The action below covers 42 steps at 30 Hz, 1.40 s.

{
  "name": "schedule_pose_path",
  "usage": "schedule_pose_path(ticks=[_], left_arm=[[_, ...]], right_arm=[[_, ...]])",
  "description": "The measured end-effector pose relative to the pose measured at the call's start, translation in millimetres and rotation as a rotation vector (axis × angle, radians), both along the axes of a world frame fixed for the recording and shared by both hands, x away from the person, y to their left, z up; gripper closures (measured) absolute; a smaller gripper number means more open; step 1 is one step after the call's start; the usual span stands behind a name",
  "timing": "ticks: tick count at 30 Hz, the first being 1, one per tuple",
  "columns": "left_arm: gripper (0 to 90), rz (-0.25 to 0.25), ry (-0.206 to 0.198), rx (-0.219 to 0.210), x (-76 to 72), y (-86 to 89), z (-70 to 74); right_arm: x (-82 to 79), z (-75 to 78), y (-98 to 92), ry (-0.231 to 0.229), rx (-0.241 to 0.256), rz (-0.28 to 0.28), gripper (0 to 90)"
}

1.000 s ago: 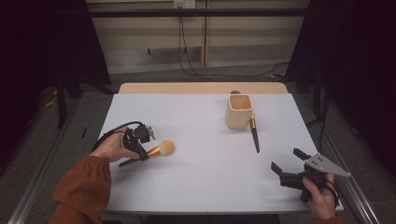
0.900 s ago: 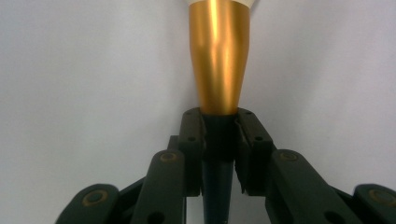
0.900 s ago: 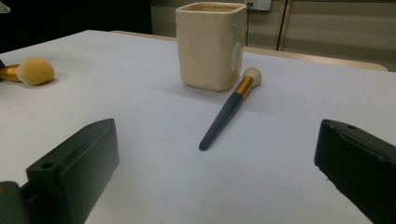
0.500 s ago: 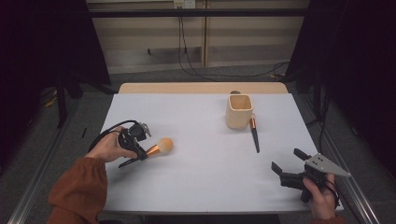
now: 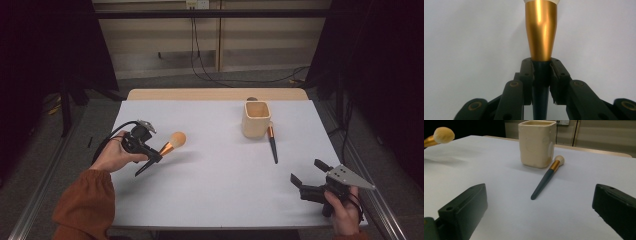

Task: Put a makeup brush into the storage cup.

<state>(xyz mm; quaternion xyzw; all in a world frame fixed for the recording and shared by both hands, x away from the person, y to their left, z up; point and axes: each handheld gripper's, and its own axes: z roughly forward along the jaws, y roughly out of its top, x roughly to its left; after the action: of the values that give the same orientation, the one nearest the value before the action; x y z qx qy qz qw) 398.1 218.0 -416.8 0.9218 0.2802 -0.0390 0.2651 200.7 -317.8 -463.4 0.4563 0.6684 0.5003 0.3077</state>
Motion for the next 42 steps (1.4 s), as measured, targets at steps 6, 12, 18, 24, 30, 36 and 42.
schedule_pose_path(ticks=[6, 12, 18, 24, 30, 36, 42], left_arm=[[74.5, 0.06, -0.011, -0.102, -0.7, 9.8, 0.4], [74.5, 0.099, -0.058, -0.19, -3.1, 11.0, 7.3], [74.5, 0.163, -0.124, -0.264, -11.3, 9.2, 8.6], [74.4, 0.234, -0.167, -0.349, -16.5, 6.8, 3.9], [74.4, 0.241, -0.213, -0.387, -22.9, 2.2, 5.1], [74.3, 0.235, -0.273, -0.456, -30.6, -2.4, -3.1], [74.4, 0.253, -0.328, -0.529, -38.7, -4.0, -4.7]], right_arm=[[0.0, -0.3, 0.2, 0.001, -0.003, 0.002, 0.0], [-0.2, -0.1, 0.8, 0.001, 0.0, 0.001, 0.0], [-0.5, -0.1, 0.5, 0.002, 0.002, -0.001, 0.0], [-0.7, -0.2, 1.3, 0.003, 0.002, 0.002, 0.0], [-0.4, -0.2, 1.1, 0.001, 0.003, -0.001, 0.0], [-0.8, 0.1, 0.8, -0.002, 0.006, 0.003, 0.0], [-0.9, 0.2, 0.4, -0.006, 0.01, 0.003, 0.0]])
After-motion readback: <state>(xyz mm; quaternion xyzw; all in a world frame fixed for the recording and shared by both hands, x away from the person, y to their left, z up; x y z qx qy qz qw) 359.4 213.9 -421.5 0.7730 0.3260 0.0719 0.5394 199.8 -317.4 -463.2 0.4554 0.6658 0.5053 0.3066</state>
